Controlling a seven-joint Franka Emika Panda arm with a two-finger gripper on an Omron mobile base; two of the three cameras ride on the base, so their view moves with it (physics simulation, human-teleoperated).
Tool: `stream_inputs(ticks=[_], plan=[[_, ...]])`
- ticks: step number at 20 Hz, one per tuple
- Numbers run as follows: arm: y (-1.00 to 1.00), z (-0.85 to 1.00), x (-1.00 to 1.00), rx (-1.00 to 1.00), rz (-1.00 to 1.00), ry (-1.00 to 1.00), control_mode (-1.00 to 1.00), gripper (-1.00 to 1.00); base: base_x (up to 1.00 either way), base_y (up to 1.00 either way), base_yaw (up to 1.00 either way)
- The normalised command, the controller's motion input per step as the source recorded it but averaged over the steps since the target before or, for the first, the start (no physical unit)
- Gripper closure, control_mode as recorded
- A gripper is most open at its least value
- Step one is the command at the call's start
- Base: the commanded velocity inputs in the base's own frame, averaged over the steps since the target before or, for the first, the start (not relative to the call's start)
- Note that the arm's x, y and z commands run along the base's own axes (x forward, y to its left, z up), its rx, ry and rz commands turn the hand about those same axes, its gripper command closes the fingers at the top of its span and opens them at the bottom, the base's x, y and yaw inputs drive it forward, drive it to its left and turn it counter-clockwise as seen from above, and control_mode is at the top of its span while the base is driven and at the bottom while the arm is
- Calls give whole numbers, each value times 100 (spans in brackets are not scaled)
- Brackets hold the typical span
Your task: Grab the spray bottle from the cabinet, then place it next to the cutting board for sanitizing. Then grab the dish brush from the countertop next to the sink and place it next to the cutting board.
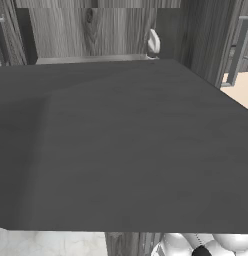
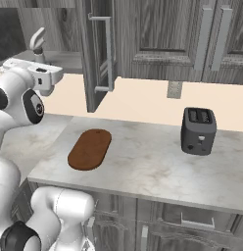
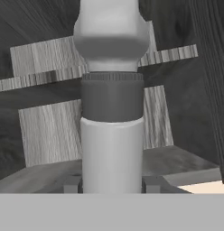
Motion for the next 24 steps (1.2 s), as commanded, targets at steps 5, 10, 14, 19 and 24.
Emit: stream_inputs(ticks=[5,10,14,19,24], plan=[[4,-39,-76,0,0,0,-100,100,0,0,0],[6,-51,-34,0,0,0,-100,100,0,0,0],[12,-56,-10,0,0,0,-100,100,0,0,0],[18,-59,0,0,0,0,-100,100,0,0,0],[14,-43,3,0,0,0,-100,100,0,0,0]])
